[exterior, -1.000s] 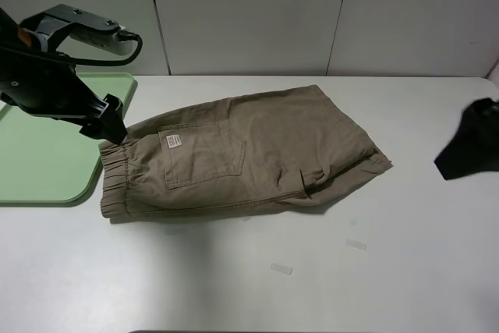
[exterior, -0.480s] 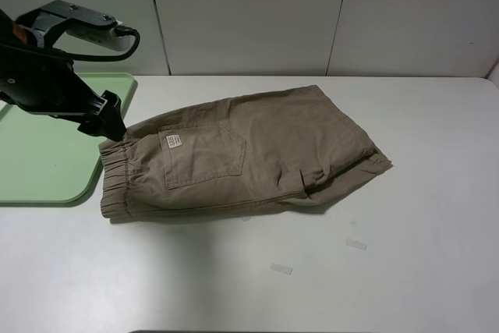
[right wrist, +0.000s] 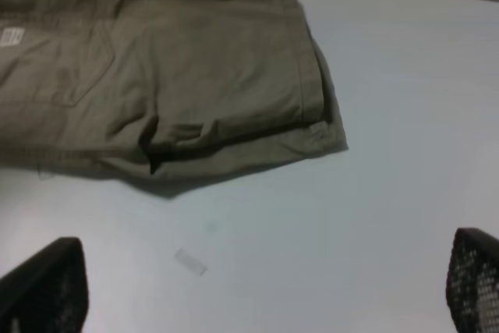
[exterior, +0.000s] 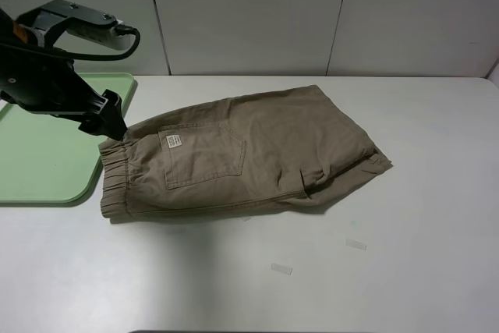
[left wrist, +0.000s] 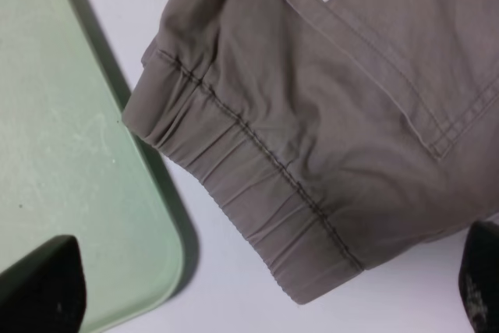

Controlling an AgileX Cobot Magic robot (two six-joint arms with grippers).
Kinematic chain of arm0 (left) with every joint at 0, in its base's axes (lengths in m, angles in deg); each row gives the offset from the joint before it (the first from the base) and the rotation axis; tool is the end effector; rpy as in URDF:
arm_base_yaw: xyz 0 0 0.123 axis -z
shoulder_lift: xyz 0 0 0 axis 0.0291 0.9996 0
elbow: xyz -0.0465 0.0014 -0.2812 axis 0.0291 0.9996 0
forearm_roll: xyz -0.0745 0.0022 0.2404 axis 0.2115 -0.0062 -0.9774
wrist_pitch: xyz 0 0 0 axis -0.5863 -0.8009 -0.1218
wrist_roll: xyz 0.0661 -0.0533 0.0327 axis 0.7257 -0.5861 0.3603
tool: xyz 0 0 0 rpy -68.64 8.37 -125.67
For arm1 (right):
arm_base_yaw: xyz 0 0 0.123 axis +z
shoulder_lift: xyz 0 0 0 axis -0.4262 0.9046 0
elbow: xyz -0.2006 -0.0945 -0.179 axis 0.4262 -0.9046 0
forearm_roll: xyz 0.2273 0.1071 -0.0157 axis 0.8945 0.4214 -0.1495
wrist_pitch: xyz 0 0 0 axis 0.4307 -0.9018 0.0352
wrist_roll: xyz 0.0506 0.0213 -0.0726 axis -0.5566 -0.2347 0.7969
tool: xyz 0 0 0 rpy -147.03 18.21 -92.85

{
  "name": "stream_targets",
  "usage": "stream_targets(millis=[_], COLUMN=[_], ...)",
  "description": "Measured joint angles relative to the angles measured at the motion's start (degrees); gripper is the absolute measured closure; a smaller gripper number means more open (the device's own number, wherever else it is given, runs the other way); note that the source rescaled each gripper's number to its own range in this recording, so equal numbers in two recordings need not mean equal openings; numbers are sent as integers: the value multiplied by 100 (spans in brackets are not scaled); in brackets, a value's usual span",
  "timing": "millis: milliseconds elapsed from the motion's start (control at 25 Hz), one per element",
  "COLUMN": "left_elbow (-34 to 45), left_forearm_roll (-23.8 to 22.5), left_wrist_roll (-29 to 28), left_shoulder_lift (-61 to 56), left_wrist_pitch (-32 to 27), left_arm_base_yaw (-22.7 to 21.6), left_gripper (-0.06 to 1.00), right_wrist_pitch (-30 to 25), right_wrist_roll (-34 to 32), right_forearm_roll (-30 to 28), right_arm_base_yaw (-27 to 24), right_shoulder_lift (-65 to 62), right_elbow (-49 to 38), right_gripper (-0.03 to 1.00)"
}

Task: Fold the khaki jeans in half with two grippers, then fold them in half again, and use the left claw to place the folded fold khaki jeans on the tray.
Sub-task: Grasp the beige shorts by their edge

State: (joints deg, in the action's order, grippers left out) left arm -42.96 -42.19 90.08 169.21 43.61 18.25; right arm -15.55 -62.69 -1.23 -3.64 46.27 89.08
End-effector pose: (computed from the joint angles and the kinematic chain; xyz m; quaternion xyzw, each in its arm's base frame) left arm 0.2633 -0.0884 0.2481 0.2175 0.9381 0.0044 0.2694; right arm -0.0036 -0.0063 0.2794 -0.1051 0.8394 0.1047 0.5229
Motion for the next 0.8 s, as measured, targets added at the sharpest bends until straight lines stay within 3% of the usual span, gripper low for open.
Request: stream_targets(millis=[600,800], left_elbow=[0,0], left_forearm_roll=[0,0], left_wrist_roll=[-4,-4], left_shoulder_lift=[0,0], left_wrist_pitch=[53,57], left_arm_base_yaw=[0,0], left_gripper=[0,0], right_wrist_pitch=[90,90], right_wrist_roll=[-23,-23], right_forearm_roll=[-4,-4], right_arm_base_yaw=[0,-574], right_shoulder_lift=[0,0], right_elbow=[-25,-25], right_gripper=[-3,-3])
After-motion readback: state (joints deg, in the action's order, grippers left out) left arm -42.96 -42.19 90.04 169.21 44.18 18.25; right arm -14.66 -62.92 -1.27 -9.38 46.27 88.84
